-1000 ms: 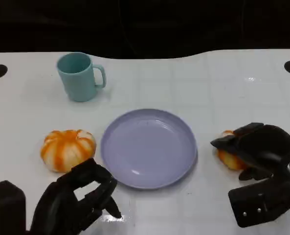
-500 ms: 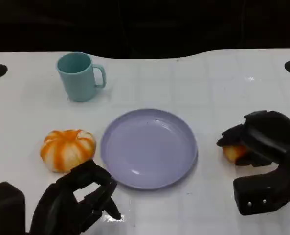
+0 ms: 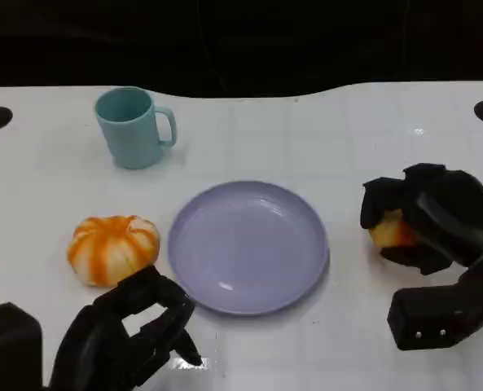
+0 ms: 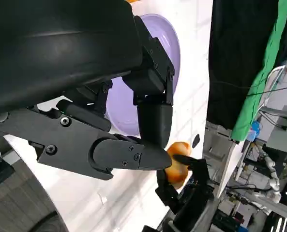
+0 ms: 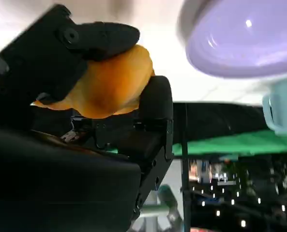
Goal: Grasp the bread from the table and place it into the plate.
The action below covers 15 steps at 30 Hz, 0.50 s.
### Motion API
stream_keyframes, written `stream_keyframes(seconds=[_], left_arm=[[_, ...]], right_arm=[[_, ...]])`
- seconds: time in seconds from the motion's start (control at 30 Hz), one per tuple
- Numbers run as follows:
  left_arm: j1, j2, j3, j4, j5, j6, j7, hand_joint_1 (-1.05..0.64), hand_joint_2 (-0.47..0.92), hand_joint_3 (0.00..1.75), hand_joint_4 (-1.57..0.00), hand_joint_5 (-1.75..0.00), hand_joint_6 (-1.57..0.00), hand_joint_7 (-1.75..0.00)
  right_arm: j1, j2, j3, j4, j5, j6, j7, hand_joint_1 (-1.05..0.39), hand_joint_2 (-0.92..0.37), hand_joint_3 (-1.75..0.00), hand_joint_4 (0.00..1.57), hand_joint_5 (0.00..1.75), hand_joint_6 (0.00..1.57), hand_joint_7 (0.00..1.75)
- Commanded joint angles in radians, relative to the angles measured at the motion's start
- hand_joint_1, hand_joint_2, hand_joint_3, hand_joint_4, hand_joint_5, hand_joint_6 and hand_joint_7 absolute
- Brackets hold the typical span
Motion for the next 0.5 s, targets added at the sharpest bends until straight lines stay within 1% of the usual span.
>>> stream_keyframes(seconds=[0.03, 0.1, 0.23, 0.33, 0.43, 0.5], left_arm=[[-0.001, 0.008, 0.011, 0.010, -0.002, -0.009, 0.001, -0.54, 0.92, 0.36, -0.72, -1.75, -0.65, -1.49], [-0.001, 0.009, 0.011, 0.010, -0.001, -0.005, 0.004, -0.54, 0.92, 0.36, -0.72, -1.75, -0.66, -1.49], [0.000, 0.010, 0.013, 0.014, 0.001, -0.012, 0.001, -0.54, 0.92, 0.36, -0.72, -1.75, -0.66, -1.49], [0.003, 0.014, 0.011, 0.008, 0.006, -0.011, 0.003, -0.53, 0.92, 0.36, -0.72, -1.75, -0.66, -1.49], [0.004, 0.016, 0.012, 0.009, 0.002, -0.008, -0.001, -0.53, 0.92, 0.36, -0.72, -1.75, -0.67, -1.49], [0.003, 0.017, 0.011, 0.010, 0.002, -0.009, -0.004, -0.53, 0.92, 0.36, -0.72, -1.75, -0.66, -1.49]], right_arm=[[-0.025, 0.012, -0.032, 0.004, 0.034, -0.035, -0.058, 0.01, -0.24, -1.33, 1.01, 1.75, 0.93, 1.48], [-0.026, 0.021, -0.042, -0.004, 0.052, -0.049, -0.062, 0.01, -0.25, -1.35, 1.03, 1.75, 0.90, 1.53], [-0.028, 0.035, -0.056, -0.044, 0.068, -0.065, -0.050, -0.01, -0.26, -1.32, 1.03, 1.75, 0.84, 1.63], [-0.024, 0.052, -0.064, -0.068, 0.090, -0.084, -0.030, 0.03, -0.19, -1.37, 1.04, 1.75, 0.83, 1.69], [-0.026, 0.074, -0.064, -0.088, 0.095, -0.104, -0.034, 0.03, -0.15, -1.43, 1.05, 1.75, 0.82, 1.71], [-0.028, 0.091, -0.064, -0.101, 0.099, -0.115, -0.026, 0.00, -0.15, -1.47, 1.06, 1.75, 0.81, 1.74]])
